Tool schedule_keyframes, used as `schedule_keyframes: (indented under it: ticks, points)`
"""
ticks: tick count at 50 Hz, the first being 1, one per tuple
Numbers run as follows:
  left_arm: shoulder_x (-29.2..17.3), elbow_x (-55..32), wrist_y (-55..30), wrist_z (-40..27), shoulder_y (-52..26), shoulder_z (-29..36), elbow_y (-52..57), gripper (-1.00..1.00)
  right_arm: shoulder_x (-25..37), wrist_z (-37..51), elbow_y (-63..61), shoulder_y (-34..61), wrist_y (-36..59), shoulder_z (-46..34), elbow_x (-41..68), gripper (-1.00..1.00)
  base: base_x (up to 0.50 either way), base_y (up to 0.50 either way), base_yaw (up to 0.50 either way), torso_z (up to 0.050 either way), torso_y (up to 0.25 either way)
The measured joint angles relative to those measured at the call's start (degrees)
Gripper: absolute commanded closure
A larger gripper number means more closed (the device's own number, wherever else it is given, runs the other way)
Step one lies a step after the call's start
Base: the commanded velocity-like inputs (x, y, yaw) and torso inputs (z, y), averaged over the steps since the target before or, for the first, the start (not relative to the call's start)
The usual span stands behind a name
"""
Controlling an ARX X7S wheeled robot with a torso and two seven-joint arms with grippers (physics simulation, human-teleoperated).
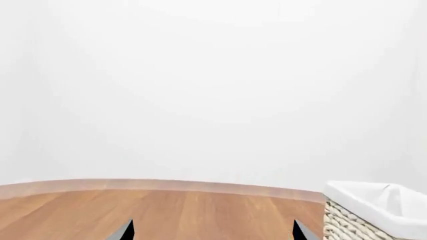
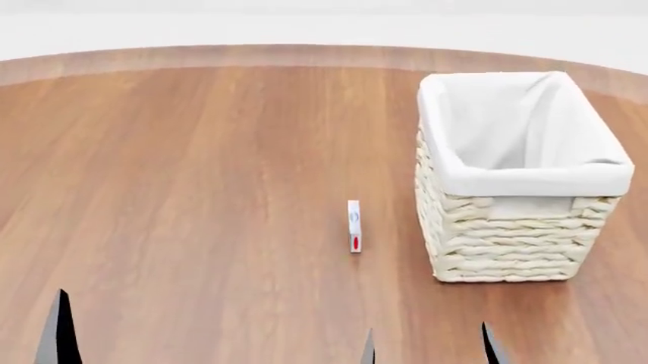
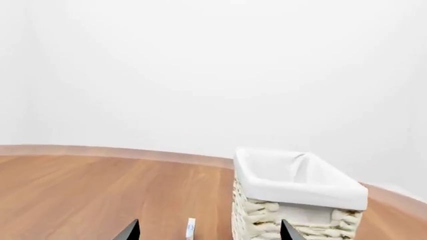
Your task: Pick up the tomato sauce, and put it in the basket.
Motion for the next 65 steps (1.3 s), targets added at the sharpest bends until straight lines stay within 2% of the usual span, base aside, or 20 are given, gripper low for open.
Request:
schedule_keyframes:
  ticks: [15,30,38,51,65]
  points:
    - [-0.48,-0.53,0.59,-0.31,-0.12,0.39,-0.97,-1.0,0.37,0.77,0.72,0.43,0.06,-0.67,-0.02,-1.0,0.5,0.0,0.0,0.0,0.0]
    - [-0.92,-0.91,1.55,-0.65,0.22,0.54,-1.83,-1.0,0.51,2.09,1.98,0.08,-0.52,-0.93,-0.22,-1.0,0.0,0.0,0.0,0.0,0.001]
    - [-1.12,-0.96,2.29,-0.71,0.28,0.6,-2.78,-1.0,1.33,3.18,0.81,-3.54,-2.8,-1.41,-1.34,-1.0,0.0,0.0,0.0,0.0,0.0]
    - [-1.39,-0.91,3.49,-0.84,0.58,0.91,-4.03,-1.0,3.42,5.69,2.92,-13.84,-14.17,-1.04,-2.93,-1.0,0.0,0.0,0.0,0.0,0.0]
    - [-1.64,-1.02,4.51,-0.89,0.74,1.39,-5.24,-1.0,3.86,7.3,16.45,-20.36,-30.67,-1.93,-2.94,-1.0,0.0,0.0,0.0,0.0,0.0]
